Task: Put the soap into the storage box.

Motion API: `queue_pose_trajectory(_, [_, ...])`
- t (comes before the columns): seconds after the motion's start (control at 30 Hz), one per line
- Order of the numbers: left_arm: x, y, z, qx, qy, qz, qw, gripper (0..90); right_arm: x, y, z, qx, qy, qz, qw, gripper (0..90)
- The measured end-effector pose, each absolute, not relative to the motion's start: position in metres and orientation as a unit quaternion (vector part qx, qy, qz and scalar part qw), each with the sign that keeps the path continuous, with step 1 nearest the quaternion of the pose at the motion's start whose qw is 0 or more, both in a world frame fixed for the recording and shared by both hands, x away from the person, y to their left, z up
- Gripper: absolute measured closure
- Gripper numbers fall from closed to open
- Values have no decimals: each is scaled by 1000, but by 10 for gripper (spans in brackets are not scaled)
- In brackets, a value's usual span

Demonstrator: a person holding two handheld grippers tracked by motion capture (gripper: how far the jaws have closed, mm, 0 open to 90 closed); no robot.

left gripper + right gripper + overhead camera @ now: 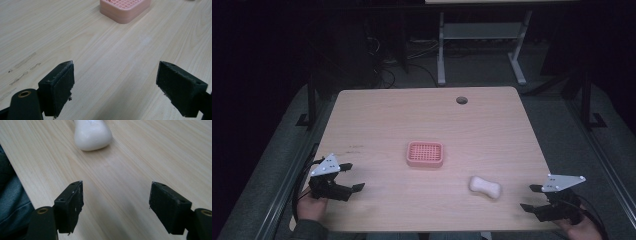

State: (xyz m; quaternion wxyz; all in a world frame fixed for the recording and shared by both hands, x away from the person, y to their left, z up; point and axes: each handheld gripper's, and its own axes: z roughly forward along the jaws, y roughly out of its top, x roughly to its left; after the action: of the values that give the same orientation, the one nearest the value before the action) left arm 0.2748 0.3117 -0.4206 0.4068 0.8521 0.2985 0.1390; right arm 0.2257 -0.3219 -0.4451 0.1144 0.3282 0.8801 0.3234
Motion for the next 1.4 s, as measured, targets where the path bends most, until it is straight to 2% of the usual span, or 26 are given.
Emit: queue_pose_trajectory(1.4, [275,310,-421,850,297,134,413,148,260,-233,-426,218,937,253,101,254])
